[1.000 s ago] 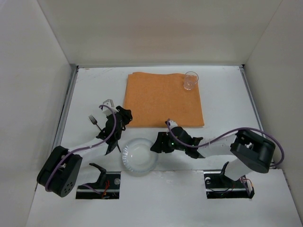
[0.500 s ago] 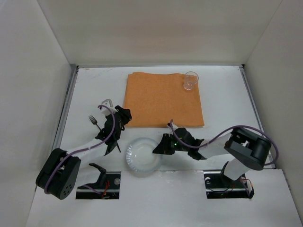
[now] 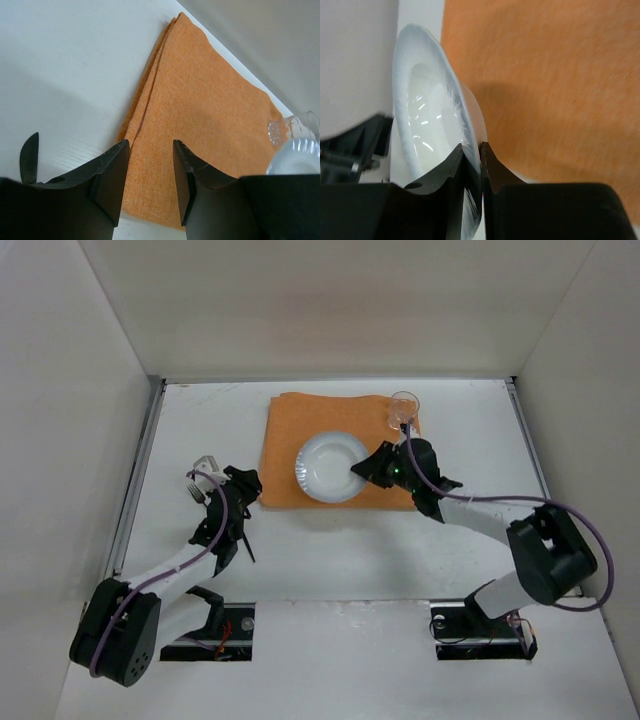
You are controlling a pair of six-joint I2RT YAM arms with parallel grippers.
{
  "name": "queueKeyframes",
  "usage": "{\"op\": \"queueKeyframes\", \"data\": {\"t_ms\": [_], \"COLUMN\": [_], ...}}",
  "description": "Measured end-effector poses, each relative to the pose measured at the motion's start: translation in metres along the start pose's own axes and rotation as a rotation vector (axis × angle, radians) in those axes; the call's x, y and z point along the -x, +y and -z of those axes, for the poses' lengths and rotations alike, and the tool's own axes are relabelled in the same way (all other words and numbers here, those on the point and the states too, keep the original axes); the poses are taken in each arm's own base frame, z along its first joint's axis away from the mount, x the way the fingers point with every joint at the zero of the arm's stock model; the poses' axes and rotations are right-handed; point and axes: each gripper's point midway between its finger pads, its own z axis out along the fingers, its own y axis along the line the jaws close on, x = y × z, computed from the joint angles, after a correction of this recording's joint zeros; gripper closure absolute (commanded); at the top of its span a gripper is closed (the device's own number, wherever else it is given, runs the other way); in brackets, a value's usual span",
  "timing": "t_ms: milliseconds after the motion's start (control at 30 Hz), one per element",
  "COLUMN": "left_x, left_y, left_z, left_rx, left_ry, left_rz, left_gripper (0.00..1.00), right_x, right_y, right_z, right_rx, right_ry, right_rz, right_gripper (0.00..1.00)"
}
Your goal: Set the dinner table for one person
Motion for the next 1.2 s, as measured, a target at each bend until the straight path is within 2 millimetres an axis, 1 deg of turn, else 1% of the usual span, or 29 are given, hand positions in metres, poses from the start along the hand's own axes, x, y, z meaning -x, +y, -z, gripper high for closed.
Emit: {"op": "queueKeyframes", "data": {"t_ms": [100,200,300,400,433,500,667,767,933,1100,1167,1200], "left_x": [-0.002,-0.007,-0.010,-0.014,-0.015,-0.018,-0.024,-0.025,-0.031,-0.031,-0.031,-0.031], "left_y": [0.000,0.003,0.002,0.004,0.004,0.004,0.006,0.007,0.010,0.010,0.010,0.010], "left_z": [0.000,-0.001,0.000,-0.001,-0.001,-0.001,-0.001,-0.002,-0.002,-0.002,-0.002,-0.002], "left_rx": [0.003,0.011,0.011,0.015,0.016,0.017,0.024,0.026,0.036,0.035,0.035,0.035], "left_ry": [0.005,0.018,0.025,0.035,0.040,0.047,0.061,0.063,0.081,0.080,0.080,0.080], "left_rz": [-0.003,-0.009,-0.014,-0.019,-0.022,-0.027,-0.037,-0.038,-0.050,-0.050,-0.050,-0.050], "left_gripper": [0.62,0.62,0.62,0.62,0.62,0.62,0.62,0.62,0.62,0.62,0.62,0.62], "right_x": [0.027,0.039,0.039,0.035,0.034,0.037,0.043,0.043,0.040,0.029,0.029,0.028], "right_y": [-0.025,-0.052,-0.075,-0.092,-0.095,-0.096,-0.091,-0.088,-0.086,-0.088,-0.087,-0.087], "right_z": [-0.024,-0.046,-0.065,-0.075,-0.076,-0.079,-0.084,-0.087,-0.101,-0.108,-0.109,-0.109], "right_rx": [-0.074,-0.142,-0.197,-0.237,-0.243,-0.242,-0.225,-0.203,-0.188,-0.193,-0.191,-0.191], "right_ry": [-0.050,-0.073,-0.071,-0.065,-0.064,-0.070,-0.086,-0.085,-0.071,-0.051,-0.051,-0.050], "right_rz": [-0.041,-0.086,-0.127,-0.159,-0.172,-0.190,-0.212,-0.234,-0.257,-0.272,-0.270,-0.269], "right_gripper": [0.93,0.93,0.93,0.93,0.93,0.92,0.92,0.92,0.90,0.84,0.77,0.71]}}
